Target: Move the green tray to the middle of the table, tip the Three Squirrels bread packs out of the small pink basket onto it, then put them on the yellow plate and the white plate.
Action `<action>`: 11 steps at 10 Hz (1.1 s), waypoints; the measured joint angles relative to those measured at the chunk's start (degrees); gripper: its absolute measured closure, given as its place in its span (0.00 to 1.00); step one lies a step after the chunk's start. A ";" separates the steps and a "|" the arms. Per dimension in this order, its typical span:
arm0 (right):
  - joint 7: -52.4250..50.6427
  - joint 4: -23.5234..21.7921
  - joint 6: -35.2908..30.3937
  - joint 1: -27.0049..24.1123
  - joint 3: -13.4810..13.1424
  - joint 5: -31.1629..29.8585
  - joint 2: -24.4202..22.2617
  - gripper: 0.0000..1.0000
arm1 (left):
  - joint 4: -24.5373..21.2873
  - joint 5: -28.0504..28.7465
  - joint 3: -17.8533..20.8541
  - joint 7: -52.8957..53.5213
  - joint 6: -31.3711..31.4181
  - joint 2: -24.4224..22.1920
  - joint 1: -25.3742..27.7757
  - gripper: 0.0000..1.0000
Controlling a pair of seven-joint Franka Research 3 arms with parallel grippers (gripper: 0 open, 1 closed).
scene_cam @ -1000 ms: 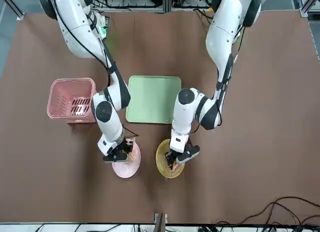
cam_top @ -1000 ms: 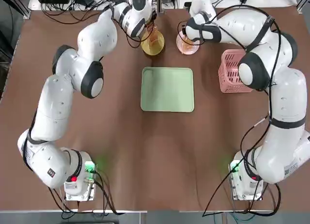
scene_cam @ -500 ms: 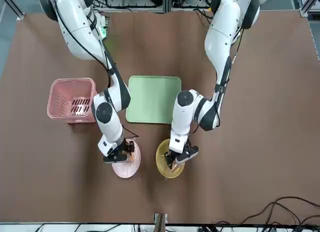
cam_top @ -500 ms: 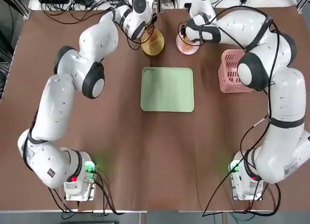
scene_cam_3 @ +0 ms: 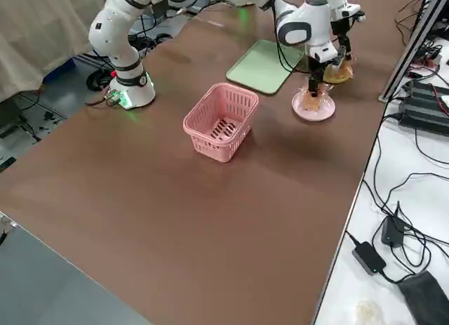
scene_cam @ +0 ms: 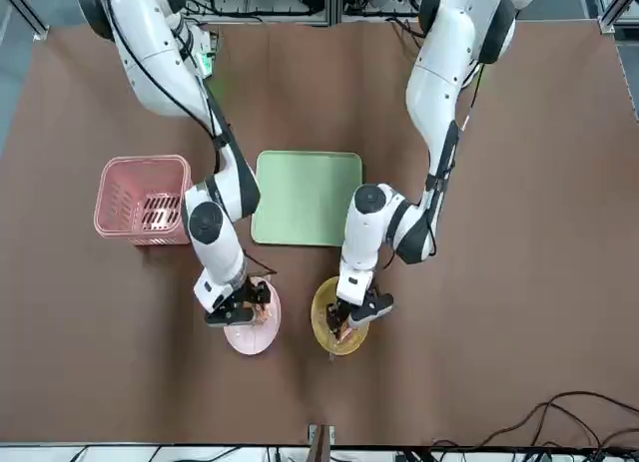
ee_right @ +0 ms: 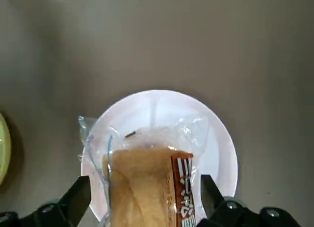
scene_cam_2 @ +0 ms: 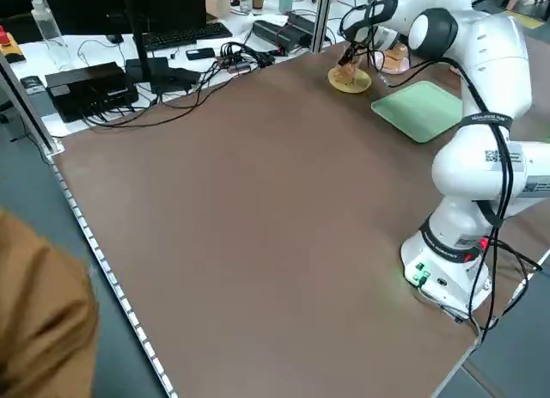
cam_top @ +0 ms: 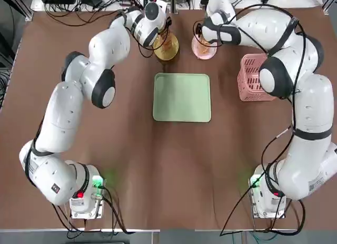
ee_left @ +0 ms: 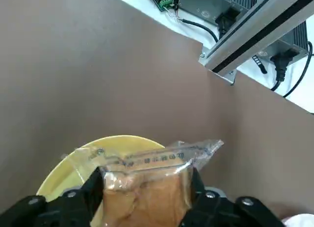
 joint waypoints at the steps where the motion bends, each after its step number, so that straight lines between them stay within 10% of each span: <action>1: 0.00 -0.01 -2.87 -0.15 -0.01 0.00 -1.97 0.01 | 0.04 0.00 0.04 0.00 0.00 0.05 -0.10 0.06; 11: -16.98 -4.24 -46.33 -25.92 5.71 5.02 -38.39 0.01 | 1.95 0.00 0.12 0.00 -7.36 -3.06 -0.30 0.00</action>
